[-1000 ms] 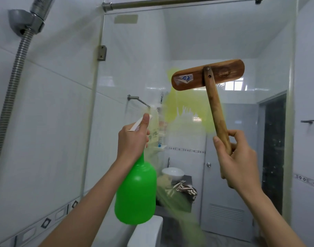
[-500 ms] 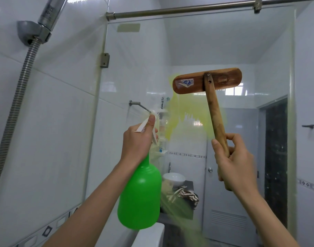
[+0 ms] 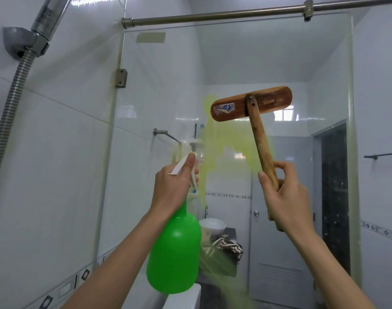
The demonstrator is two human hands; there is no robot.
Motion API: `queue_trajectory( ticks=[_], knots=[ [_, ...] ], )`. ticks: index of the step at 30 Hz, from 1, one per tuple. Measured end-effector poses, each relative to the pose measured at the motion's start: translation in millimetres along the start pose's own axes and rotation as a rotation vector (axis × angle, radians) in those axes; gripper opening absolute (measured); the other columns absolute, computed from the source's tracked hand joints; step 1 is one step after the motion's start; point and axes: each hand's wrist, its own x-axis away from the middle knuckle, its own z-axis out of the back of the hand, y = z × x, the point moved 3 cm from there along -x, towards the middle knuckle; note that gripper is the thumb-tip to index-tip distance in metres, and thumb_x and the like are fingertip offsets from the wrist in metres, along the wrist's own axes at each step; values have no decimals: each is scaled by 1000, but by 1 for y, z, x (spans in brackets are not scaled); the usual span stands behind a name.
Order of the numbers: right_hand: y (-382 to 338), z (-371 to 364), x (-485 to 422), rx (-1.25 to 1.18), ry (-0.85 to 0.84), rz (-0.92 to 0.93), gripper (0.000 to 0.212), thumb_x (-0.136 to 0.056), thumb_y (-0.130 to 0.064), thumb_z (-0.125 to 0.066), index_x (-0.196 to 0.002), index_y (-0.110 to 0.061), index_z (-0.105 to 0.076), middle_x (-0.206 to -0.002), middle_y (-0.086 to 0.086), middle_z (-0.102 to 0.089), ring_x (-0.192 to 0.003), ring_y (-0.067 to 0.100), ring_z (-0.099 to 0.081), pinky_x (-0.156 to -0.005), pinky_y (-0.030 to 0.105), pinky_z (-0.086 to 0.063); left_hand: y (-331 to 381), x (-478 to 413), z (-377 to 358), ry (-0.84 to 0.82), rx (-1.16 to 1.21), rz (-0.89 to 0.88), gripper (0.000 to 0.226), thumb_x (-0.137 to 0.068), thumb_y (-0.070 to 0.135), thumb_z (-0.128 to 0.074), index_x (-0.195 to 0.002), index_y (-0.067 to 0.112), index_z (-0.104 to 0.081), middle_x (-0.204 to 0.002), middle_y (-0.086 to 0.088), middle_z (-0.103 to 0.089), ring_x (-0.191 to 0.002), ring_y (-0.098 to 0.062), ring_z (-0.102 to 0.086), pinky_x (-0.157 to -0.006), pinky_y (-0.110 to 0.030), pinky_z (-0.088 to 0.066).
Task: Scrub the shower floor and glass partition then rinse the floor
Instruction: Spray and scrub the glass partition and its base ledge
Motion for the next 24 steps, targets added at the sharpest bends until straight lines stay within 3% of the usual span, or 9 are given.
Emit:
queue_trajectory(
  ticks=[3,5,9,12,15,19,24],
  knots=[
    [-1,-3,-15,71,-10,76,54,-97,-32,-52,-143,-43,-25,-60,-3,-56,-41,15,-53,-42,32,-52,-1,-2,-9,-52,-4,14,57,-93,55,-51,-66,7,-67,-56,-1,-64,-49,-13,-60,-50,-16,-47],
    [-1,-1,-29,97,-15,98,57,-98,-32,-50,-142,-50,-21,-68,-9,-57,-45,13,-54,-46,35,-54,-1,-2,-18,-54,12,26,55,-92,56,-51,-63,10,-61,-52,1,-57,-46,-14,-54,-49,-19,-45],
    [-3,14,-53,84,14,85,53,-98,-31,-50,-144,-47,-30,-72,-13,-56,-47,10,-52,-49,35,-56,1,-5,-33,-136,61,46,53,-94,53,-50,-74,9,-73,-64,-1,-72,-57,-10,-68,-55,-11,-49],
    [-2,26,-56,71,40,78,52,-97,-30,-51,-143,-46,-32,-68,-7,-55,-48,11,-52,-53,35,-56,2,3,-53,-236,58,71,61,-92,55,-51,-73,0,-70,-61,-4,-70,-56,-14,-67,-63,-21,-55],
    [4,34,-51,42,54,44,52,-97,-30,-52,-142,-47,-33,-65,-4,-55,-49,14,-51,-55,39,-56,-1,14,-67,-246,55,94,61,-91,56,-53,-68,1,-66,-58,-6,-64,-52,-19,-62,-70,-35,-58],
    [11,38,-46,52,59,41,52,-97,-29,-52,-142,-44,-33,-64,0,-53,-48,16,-50,-53,40,-56,-8,19,-77,-288,62,97,58,-94,55,-49,-77,5,-73,-70,-8,-74,-69,-22,-72,-82,-42,-58],
    [13,42,-42,61,22,39,52,-97,-29,-51,-142,-46,-33,-63,4,-54,-46,21,-51,-46,35,-54,-2,16,-73,-154,80,116,59,-95,54,-48,-75,4,-71,-70,-12,-73,-70,-27,-73,-78,-40,-59]
  ],
)
